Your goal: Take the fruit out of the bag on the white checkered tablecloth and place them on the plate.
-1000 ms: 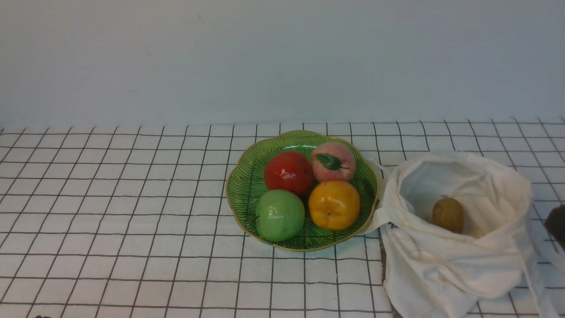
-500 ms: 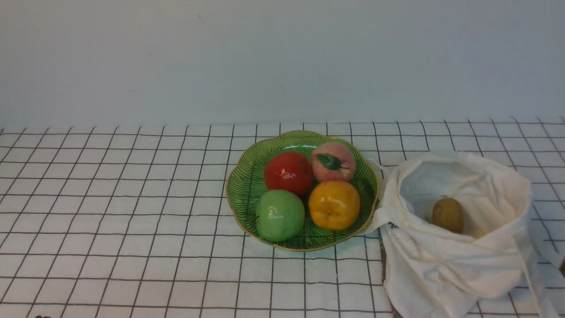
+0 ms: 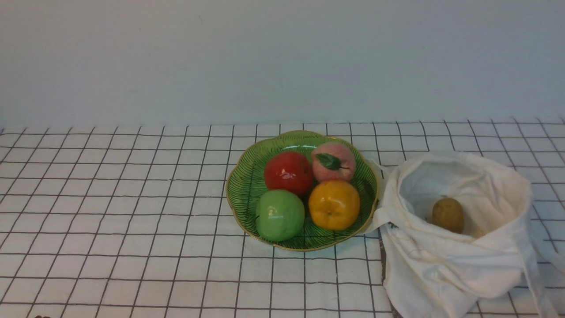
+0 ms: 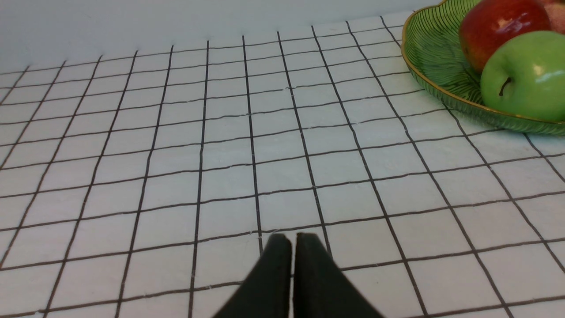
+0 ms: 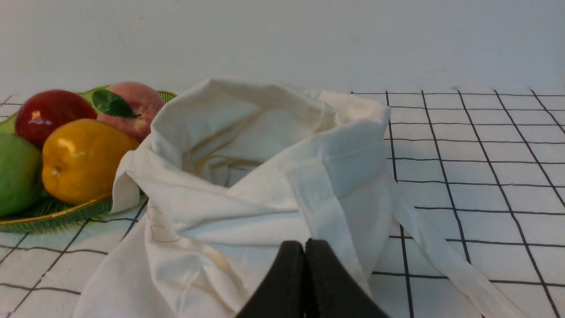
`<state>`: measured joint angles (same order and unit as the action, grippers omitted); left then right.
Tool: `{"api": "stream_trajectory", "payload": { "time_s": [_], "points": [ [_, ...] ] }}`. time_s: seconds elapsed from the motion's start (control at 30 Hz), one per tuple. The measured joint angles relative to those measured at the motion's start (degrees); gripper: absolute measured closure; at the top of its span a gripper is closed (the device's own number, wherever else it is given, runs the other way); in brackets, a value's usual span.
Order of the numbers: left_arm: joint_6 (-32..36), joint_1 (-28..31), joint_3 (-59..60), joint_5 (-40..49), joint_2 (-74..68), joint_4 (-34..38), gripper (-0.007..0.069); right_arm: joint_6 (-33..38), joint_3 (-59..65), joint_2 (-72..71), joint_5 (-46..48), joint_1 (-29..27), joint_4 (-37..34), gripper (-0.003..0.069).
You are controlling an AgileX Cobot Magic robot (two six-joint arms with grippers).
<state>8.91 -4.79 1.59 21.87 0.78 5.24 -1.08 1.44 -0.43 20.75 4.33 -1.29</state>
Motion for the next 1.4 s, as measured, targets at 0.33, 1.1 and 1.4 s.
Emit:
{"api": "stream_trajectory", "payload": {
  "time_s": [0.33,1.1,1.4],
  "points": [
    [0.00,0.00,0.00,0.00,0.00,0.00,0.0632,0.00,0.00,0.00,0.05,-3.22,0.00,0.0673],
    [0.00,0.00,0.00,0.00,0.00,0.00,0.0632,0.00,0.00,0.00,0.05,-3.50,0.00,0.0673],
    [0.00,0.00,0.00,0.00,0.00,0.00,0.0632,0.00,0.00,0.00,0.05,-3.50,0.00,0.0673]
  ]
}}
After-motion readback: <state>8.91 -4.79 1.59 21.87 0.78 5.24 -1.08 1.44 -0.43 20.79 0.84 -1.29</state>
